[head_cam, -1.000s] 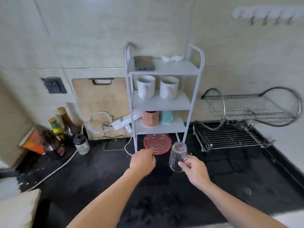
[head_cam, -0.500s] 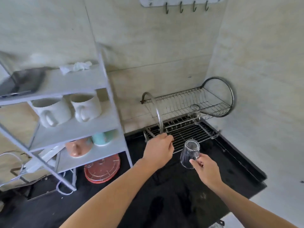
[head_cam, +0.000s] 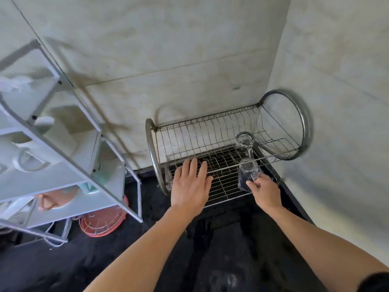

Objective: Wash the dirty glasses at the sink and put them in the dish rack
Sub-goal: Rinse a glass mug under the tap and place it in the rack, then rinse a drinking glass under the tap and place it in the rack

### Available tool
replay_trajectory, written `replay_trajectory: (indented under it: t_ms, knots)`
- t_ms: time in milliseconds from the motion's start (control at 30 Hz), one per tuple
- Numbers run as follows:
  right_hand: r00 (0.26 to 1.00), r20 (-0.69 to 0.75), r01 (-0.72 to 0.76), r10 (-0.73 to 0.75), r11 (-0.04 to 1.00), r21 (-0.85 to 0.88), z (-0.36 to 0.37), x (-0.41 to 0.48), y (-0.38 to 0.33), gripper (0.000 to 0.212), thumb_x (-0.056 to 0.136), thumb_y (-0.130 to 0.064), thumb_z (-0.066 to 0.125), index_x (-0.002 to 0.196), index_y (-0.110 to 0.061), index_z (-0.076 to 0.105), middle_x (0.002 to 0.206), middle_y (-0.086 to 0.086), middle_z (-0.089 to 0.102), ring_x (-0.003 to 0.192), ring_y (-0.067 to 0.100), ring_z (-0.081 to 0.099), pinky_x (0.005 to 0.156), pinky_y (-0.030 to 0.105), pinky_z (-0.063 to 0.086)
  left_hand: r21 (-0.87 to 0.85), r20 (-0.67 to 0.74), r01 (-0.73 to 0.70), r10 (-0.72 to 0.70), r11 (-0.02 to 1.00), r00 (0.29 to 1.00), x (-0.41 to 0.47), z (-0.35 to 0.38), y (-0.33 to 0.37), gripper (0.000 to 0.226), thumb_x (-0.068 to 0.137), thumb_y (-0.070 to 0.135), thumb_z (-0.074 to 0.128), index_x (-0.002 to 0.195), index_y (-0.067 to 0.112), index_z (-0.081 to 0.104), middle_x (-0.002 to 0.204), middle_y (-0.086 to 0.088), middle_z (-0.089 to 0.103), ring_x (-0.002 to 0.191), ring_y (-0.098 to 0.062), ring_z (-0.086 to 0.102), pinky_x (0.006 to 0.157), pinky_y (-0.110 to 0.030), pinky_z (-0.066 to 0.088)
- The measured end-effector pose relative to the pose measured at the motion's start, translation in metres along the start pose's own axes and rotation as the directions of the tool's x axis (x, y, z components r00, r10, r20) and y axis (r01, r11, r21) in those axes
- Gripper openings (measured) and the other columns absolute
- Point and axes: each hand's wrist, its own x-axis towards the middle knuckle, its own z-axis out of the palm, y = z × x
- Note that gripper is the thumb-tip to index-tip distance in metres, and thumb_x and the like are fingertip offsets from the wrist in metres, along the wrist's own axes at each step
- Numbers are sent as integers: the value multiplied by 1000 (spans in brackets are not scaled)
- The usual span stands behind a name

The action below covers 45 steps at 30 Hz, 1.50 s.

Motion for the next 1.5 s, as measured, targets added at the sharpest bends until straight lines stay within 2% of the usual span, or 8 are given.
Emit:
replay_trajectory:
  t_ms: [100,200,433,567,700,900,1167,1500]
  knots:
    - [1000,17,-7,7,1000,23,10,17,17,51,91,-27,66,53,-14,35,101,17,58,97,37,60,68,29,31,26,-57,0,1,1000,998,1,5,1,50,97,43,28,133,17,51,134,-10,56,126,-32,51,102,-46,43]
    - [1000,15,10,-11,999,51,19,24,32,49,91,-27,66,54,-18,35,129,15,61,113,35,59,72,30,38,26,-96,0,2,1000,995,2,9,2,48,98,42,30,130,16,54,130,-9,58,123,-32,53,99,-46,45]
    - [999,28,-20,23,995,-101,29,39,40,46,97,-42,52,65,-8,51,121,15,63,75,30,64,48,25,25,59,-96,10,-4,998,995,3,12,2,46,99,41,31,130,16,52,128,-8,59,122,-32,53,98,-46,45]
    - [989,74,-118,128,986,-118,16,32,23,30,96,-39,54,88,-10,56,108,14,64,85,31,61,62,34,43,67,-66,-6,10,998,998,2,8,1,47,98,42,30,132,16,50,128,-8,58,121,-32,52,98,-46,45]
    - [994,-27,-107,104,955,-277,2,3,6,45,92,-34,59,128,-8,52,132,14,54,120,36,51,89,49,47,30,-33,-58,59,998,998,-5,1,-3,49,99,40,35,141,15,39,140,-11,48,131,-32,43,109,-47,36]
    - [997,81,18,1,970,-244,13,-62,-44,41,95,-29,55,134,-17,50,132,3,56,115,25,56,83,40,52,-56,-93,-176,170,983,981,-86,-20,-29,26,88,24,51,110,14,62,110,-7,61,105,-29,57,90,-42,47]
    - [910,315,335,-268,924,-182,111,-202,-177,27,96,-29,53,120,-22,61,119,-5,65,105,22,63,83,34,49,31,148,248,-250,968,957,-285,-32,-175,23,97,24,37,109,13,54,110,-6,57,102,-28,53,81,-36,38]
    - [529,530,746,-663,661,81,237,-388,-384,26,95,-27,52,118,-21,62,120,-3,63,105,21,62,83,33,46,91,100,715,-721,693,686,-539,-69,-326,18,96,23,39,103,14,53,105,-6,56,100,-28,55,79,-38,42]
